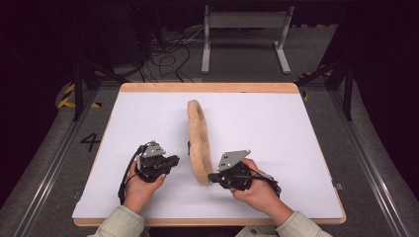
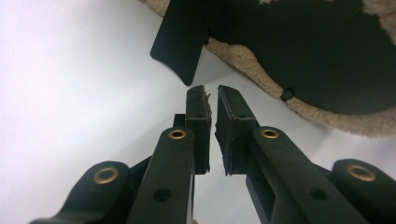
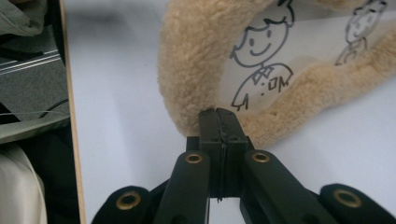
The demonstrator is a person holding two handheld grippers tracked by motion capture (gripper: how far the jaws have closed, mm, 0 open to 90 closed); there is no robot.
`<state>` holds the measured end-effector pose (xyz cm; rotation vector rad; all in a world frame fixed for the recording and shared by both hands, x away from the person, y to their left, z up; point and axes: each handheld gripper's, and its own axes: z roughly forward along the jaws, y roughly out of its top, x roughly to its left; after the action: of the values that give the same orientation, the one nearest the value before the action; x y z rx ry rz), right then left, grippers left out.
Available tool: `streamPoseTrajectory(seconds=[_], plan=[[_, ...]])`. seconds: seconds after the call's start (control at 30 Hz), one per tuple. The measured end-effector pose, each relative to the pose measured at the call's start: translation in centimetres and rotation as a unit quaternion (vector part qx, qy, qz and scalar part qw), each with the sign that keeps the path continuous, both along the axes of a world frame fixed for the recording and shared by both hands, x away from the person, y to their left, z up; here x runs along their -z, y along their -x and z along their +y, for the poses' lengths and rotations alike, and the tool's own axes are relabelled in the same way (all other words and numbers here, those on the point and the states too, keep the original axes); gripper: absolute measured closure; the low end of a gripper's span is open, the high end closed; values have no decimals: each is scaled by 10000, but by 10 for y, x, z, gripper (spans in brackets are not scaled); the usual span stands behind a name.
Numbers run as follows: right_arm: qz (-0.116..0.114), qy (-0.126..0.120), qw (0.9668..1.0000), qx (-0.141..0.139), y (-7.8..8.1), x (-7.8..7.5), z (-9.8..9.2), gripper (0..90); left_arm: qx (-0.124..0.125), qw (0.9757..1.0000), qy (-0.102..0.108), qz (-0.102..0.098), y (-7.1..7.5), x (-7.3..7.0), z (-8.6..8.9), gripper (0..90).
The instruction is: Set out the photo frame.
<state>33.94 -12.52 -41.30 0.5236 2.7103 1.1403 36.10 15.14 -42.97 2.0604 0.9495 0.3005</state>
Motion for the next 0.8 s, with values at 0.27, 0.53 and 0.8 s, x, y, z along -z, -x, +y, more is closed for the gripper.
streamPoseTrajectory(seconds=[0.27,0.53,0.8], plan=[[129,-89,9995,-291,0,2,23,900,-243,9997,24,29,10,-1,12,835],[148,-115,9988,-454,-1,4,46,900,-376,9993,37,32,16,-2,19,831],[89,-134,9986,-510,-4,6,77,900,-684,9976,85,-4,17,-1,34,829]])
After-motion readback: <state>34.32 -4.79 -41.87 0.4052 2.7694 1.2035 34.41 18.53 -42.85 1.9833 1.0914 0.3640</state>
